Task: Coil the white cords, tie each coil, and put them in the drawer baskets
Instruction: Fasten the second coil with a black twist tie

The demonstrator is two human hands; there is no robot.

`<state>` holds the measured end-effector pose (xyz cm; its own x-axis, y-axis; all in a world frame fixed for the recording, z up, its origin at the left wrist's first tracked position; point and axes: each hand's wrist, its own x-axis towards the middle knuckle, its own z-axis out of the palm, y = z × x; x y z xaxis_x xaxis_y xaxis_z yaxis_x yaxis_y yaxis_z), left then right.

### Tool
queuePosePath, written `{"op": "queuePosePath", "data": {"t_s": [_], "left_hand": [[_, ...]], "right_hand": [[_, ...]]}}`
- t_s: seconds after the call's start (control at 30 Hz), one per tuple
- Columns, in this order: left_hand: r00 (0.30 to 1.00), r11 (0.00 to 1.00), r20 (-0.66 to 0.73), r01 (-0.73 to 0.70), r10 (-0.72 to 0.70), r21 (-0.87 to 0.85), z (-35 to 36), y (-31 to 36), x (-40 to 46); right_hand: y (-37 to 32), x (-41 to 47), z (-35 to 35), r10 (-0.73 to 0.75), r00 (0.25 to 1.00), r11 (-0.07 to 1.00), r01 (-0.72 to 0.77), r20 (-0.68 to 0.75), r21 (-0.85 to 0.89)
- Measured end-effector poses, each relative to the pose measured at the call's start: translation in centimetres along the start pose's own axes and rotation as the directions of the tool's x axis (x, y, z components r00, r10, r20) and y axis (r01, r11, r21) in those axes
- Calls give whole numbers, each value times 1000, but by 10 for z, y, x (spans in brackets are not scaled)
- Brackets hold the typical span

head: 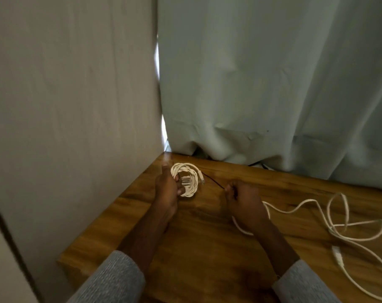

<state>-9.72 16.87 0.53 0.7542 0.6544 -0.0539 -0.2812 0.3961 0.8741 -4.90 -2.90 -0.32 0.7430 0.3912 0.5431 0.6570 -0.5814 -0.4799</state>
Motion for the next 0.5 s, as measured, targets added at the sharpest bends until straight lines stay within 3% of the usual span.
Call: {"op": "queuePosePath", "data": {"t_s": [0.13, 0.27, 0.37, 0.5], "left_hand": [[993, 991, 12, 116, -115, -69, 40, -31, 8], [981, 980, 6, 194, -194, -34, 66, -53, 14], [976, 976, -19, 215, -215, -30, 73, -65, 20], [977, 974, -34, 208, -211, -86, 78, -66, 29]], "right_hand": [[8, 6, -9, -6, 981, 998, 16, -192, 53], [24, 11, -10, -125, 951, 976, 67, -283, -206], [31, 13, -6, -230, 935, 915, 112, -272, -388], [33, 17, 0, -306, 928, 880, 191, -212, -435]]}}
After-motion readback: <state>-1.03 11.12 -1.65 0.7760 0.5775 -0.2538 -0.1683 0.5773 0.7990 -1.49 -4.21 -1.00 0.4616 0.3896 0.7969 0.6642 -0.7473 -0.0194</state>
